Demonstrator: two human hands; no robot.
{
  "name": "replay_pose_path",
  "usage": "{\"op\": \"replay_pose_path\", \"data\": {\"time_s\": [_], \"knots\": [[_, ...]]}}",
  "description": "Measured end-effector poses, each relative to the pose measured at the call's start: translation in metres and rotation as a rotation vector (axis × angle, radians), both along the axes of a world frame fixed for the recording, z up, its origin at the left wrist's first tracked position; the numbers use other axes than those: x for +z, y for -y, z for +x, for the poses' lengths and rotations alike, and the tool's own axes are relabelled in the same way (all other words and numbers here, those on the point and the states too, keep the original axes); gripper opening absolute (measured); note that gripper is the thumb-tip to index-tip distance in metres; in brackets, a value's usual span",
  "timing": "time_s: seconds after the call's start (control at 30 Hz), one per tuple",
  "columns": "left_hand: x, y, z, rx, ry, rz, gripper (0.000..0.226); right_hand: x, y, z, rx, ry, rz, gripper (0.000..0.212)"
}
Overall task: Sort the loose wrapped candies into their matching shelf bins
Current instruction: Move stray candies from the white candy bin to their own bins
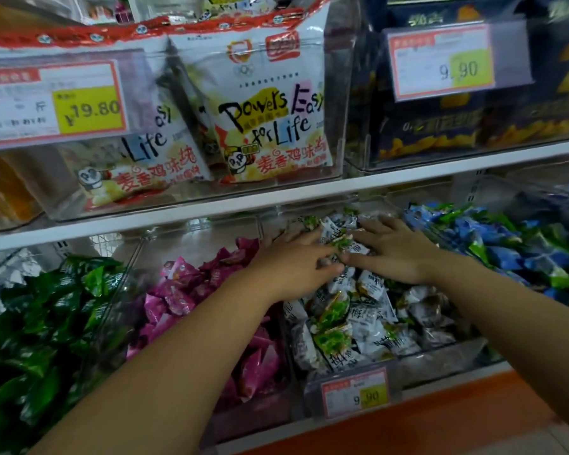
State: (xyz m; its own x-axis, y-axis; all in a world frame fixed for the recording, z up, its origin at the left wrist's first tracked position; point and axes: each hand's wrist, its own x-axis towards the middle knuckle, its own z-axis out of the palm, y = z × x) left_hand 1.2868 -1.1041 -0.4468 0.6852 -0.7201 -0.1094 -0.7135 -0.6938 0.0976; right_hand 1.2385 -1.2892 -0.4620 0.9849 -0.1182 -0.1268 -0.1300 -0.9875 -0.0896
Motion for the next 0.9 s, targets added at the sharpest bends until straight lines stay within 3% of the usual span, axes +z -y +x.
{"op": "replay_pose_path", "data": {"time_s": [0.23, 0.37, 0.43, 0.5, 0.6, 0.9], "knots": [[0.002, -0.019, 0.014, 0.068, 0.124, 0.090, 0.048, -0.001, 0.006, 0.007, 0.140, -0.023, 0.022, 0.067], [0.009, -0.008, 0.015, 0.097, 0.049, -0.232, 0.029, 0.008, 0.008, 0.016, 0.116, 0.127, 0.039, 0.058], [0.006, 0.002, 0.019, 0.119, 0.040, -0.321, 0.038, 0.009, 0.010, 0.023, 0.109, 0.189, 0.040, 0.053], [-0.002, 0.013, 0.024, 0.098, 0.039, -0.198, 0.056, 0.004, 0.011, 0.028, 0.097, 0.105, 0.008, 0.054], [-0.015, 0.020, 0.028, 0.113, 0.009, 0.056, 0.061, 0.001, 0.015, 0.031, 0.048, -0.034, -0.067, 0.057], [-0.012, 0.014, 0.021, 0.131, 0.035, 0.079, 0.061, 0.002, 0.012, 0.030, -0.007, -0.021, -0.004, 0.061]]}}
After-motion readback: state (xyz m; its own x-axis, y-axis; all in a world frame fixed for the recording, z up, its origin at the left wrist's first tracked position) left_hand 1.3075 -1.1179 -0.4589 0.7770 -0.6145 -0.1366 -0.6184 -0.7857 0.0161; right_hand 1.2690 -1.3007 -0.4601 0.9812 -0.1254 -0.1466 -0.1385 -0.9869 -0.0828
